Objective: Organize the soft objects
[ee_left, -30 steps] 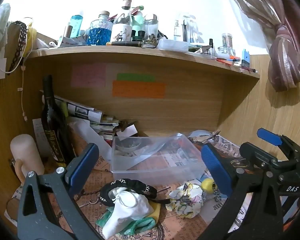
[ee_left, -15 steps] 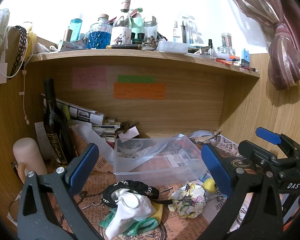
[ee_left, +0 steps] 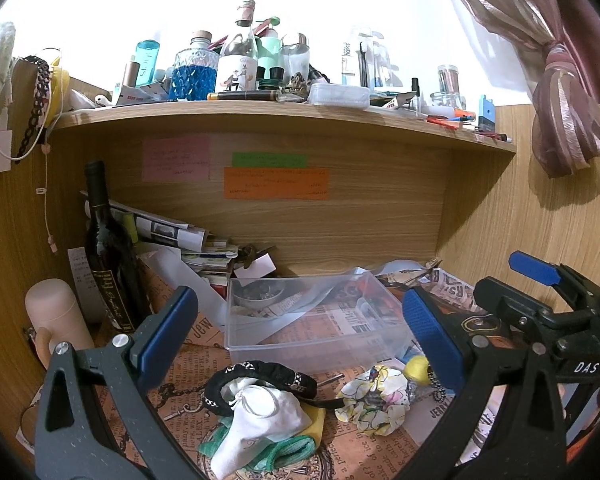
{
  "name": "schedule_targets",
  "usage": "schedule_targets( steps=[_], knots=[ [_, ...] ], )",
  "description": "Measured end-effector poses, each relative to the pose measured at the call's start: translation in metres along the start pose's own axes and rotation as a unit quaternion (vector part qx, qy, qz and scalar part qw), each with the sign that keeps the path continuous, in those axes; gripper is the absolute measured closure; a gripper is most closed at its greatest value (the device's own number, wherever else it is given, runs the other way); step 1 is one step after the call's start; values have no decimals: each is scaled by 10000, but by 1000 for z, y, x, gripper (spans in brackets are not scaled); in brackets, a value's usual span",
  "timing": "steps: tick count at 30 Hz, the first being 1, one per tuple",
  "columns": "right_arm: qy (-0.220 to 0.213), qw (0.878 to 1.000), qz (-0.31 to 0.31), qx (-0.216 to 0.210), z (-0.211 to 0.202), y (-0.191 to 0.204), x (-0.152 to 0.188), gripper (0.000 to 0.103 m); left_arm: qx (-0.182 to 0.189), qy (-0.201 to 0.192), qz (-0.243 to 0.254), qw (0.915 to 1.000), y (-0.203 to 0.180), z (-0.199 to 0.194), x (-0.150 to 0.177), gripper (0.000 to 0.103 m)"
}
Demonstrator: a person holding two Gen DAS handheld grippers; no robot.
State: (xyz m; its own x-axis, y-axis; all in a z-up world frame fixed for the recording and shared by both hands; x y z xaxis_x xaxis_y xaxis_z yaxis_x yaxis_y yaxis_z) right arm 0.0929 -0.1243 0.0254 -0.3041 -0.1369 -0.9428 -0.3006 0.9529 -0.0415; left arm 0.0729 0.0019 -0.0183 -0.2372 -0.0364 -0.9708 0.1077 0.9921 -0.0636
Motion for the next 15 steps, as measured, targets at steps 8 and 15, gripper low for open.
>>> schedule_targets(
  steps=[8, 15],
  knots=[
    [9, 10000, 28, -6, -1, 0, 0, 0, 30, 28, 9, 10000, -1, 1, 0, 0],
    [4, 10000, 28, -8, -1, -1, -1, 0, 32, 26, 17, 10000, -1, 2, 0, 0]
  ],
)
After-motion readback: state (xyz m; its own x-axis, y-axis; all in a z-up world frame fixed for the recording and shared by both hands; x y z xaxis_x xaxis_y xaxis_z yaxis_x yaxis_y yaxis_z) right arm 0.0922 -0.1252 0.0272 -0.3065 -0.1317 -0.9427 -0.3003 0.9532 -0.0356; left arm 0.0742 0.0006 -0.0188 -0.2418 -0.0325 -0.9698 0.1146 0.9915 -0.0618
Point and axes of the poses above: each gripper's, at about its wrist camera, not at the fingertips, and z roughly the way its jaws point, y to its left, x to its underside, the point moved 8 cm from there along z, roughly the way its jaws point, and after that the axes turned 5 degrees about x, right-handed, at the moved point
